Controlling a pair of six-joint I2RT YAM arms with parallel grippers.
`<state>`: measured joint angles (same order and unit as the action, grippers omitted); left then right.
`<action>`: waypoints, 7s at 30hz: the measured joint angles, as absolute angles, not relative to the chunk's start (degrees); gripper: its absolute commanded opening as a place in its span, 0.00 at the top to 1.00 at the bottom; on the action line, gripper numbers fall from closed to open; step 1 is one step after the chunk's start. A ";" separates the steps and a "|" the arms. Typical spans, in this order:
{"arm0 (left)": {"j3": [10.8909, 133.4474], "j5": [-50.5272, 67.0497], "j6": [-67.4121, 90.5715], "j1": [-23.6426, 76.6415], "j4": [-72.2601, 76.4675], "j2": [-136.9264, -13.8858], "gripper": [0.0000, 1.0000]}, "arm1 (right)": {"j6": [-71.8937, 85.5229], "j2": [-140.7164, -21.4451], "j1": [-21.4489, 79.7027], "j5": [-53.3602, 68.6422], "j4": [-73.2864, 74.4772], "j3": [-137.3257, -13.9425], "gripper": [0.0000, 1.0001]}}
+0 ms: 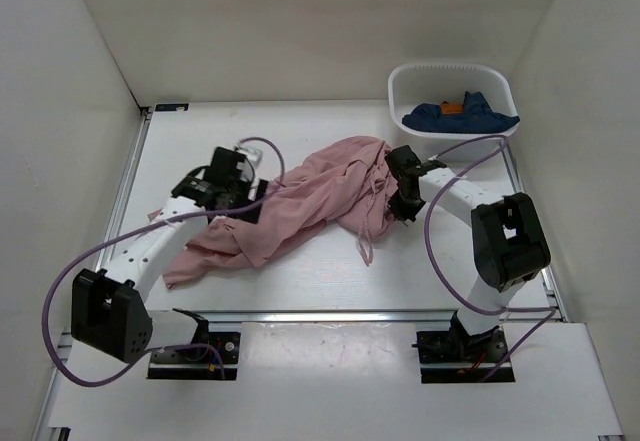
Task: Fold and stack the trousers
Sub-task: Flatten the trousers out, then fold the trousers
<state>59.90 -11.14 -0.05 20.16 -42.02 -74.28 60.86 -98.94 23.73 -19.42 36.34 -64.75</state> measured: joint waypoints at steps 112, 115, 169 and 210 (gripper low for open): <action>64.79 -16.10 -0.05 -31.05 -52.49 -97.41 0.02 | 47.79 -69.32 -3.68 -26.65 50.63 -54.46 1.00; 62.46 -15.81 -0.19 -31.07 -49.58 -101.54 0.06 | 47.11 -70.06 -3.68 -26.52 49.82 -54.48 1.00; 79.77 -4.36 -0.01 -15.03 -58.70 -111.28 0.00 | 40.32 -99.33 0.99 -16.67 38.06 -71.72 0.10; 82.76 -21.93 0.01 22.70 -43.33 -90.17 0.86 | 41.82 -78.41 4.32 -16.53 34.63 -60.84 1.00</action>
